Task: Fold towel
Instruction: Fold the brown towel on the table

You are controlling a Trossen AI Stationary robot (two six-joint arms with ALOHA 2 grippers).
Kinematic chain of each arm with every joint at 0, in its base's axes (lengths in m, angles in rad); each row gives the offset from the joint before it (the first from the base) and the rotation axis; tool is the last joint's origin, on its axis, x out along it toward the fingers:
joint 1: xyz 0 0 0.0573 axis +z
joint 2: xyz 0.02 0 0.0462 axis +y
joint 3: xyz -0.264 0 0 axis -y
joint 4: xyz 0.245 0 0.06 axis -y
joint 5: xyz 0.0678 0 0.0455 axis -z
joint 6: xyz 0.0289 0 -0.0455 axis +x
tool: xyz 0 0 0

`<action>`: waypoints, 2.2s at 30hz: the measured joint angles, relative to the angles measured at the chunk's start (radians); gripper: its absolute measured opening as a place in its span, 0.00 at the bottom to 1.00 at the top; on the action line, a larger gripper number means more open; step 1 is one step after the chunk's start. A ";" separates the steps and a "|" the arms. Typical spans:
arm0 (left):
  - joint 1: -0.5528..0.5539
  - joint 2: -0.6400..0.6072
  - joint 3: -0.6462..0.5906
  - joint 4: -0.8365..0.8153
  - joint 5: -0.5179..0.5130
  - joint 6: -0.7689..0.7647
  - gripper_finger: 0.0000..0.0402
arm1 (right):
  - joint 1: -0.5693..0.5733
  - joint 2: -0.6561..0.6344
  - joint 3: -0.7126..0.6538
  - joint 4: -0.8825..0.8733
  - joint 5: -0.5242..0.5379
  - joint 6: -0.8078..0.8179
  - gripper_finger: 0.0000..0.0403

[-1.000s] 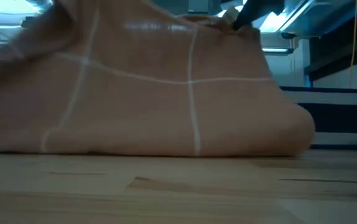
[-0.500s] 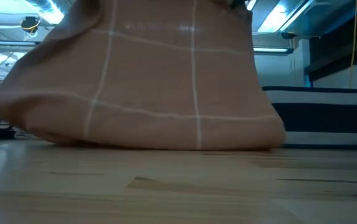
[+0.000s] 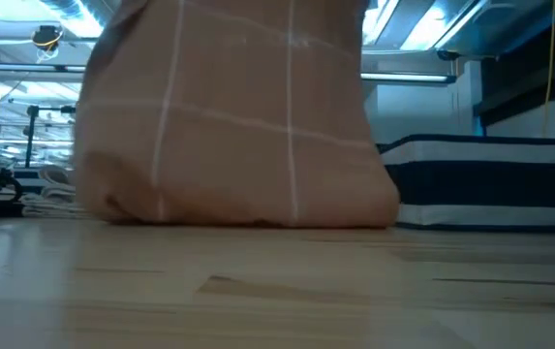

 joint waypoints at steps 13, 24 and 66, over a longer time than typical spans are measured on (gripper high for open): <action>-0.005 -0.009 0.071 0.820 0.390 0.620 0.00 | 0.010 -0.002 0.414 0.093 -0.103 -0.242 0.01; -0.005 -0.008 0.124 0.577 0.427 0.443 0.00 | 0.019 -0.002 0.518 -0.053 -0.139 -0.153 0.01; 0.084 0.663 -0.539 0.808 0.567 -0.660 0.46 | 0.303 0.326 0.498 -0.470 -0.181 0.313 0.01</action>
